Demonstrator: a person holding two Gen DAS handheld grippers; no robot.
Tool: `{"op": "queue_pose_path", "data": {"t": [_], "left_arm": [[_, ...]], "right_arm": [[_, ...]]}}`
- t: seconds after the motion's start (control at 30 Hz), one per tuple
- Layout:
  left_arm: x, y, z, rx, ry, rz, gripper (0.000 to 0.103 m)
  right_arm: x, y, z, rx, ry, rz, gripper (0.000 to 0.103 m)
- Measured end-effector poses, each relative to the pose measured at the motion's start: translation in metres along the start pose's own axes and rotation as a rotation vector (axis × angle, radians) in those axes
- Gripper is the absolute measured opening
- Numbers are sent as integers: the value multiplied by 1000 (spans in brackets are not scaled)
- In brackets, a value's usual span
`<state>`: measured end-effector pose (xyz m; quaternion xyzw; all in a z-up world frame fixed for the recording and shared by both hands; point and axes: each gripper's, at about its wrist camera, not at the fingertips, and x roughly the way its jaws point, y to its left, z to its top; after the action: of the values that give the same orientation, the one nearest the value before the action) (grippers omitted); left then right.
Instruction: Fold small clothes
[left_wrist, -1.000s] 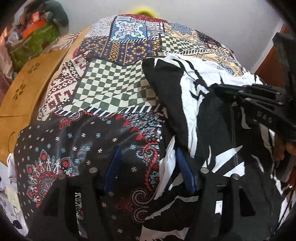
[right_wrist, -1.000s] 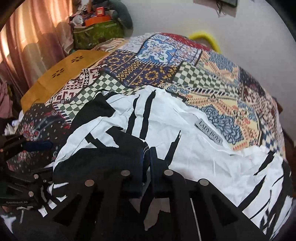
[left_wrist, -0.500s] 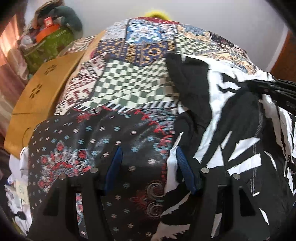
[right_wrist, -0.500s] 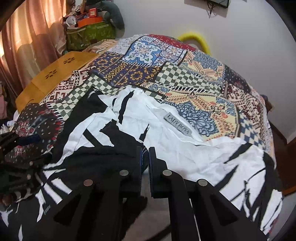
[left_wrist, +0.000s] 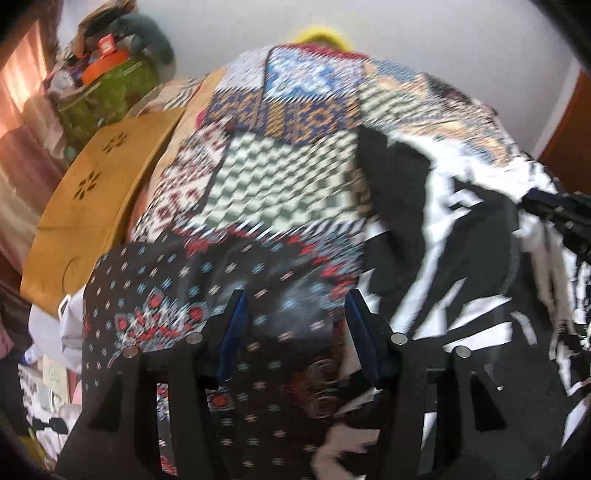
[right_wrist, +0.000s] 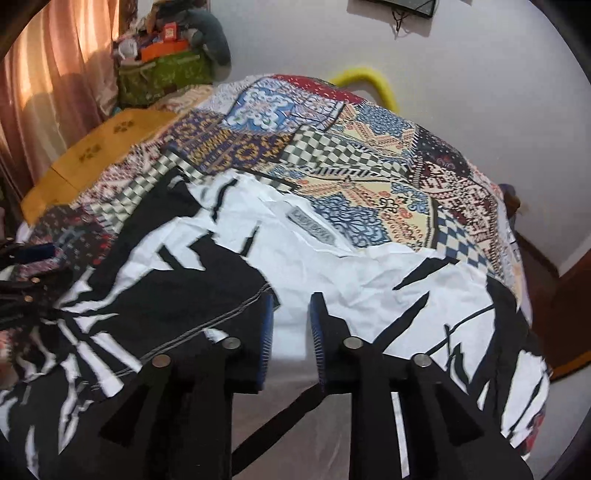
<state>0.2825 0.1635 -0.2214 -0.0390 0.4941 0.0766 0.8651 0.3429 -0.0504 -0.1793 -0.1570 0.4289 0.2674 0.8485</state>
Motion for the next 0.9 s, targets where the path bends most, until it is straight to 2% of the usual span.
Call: {"op": "queue_pose_path", "data": {"t": [0.03,0.1,0.17,0.27,0.37,0.43,0.53,0.67,0.77,0.9], "left_arm": [[-2,-6,3,7,-9,-18,55],[1,-14,10,11,-4,-49,56],[11,-20,15,10,15,-63,56],[33,-20,21,-10,50,-38,56],[48,-12,22,-38,65,-41,60],[49,-8,23,-43,48,-11,61],[52,-1,21,-32,39,109,56],[48,15,17,-67,69,23,55],[34,16,19,-46,36,12,55],[23,8,23,-32,18,-70,55]], "right_arm": [[-2,2,-1,2,-4,13,32],[-4,9,-2,-3,-15,42,39],[-1,19,-3,-22,-12,67,39],[8,29,-3,-50,1,79,39],[26,38,-5,-90,41,73,39],[30,40,-8,-117,33,61,41],[26,40,-6,-131,49,62,41],[9,31,12,-93,0,114,41],[8,35,32,-90,-14,144,41],[23,48,57,-102,-11,198,41]]}}
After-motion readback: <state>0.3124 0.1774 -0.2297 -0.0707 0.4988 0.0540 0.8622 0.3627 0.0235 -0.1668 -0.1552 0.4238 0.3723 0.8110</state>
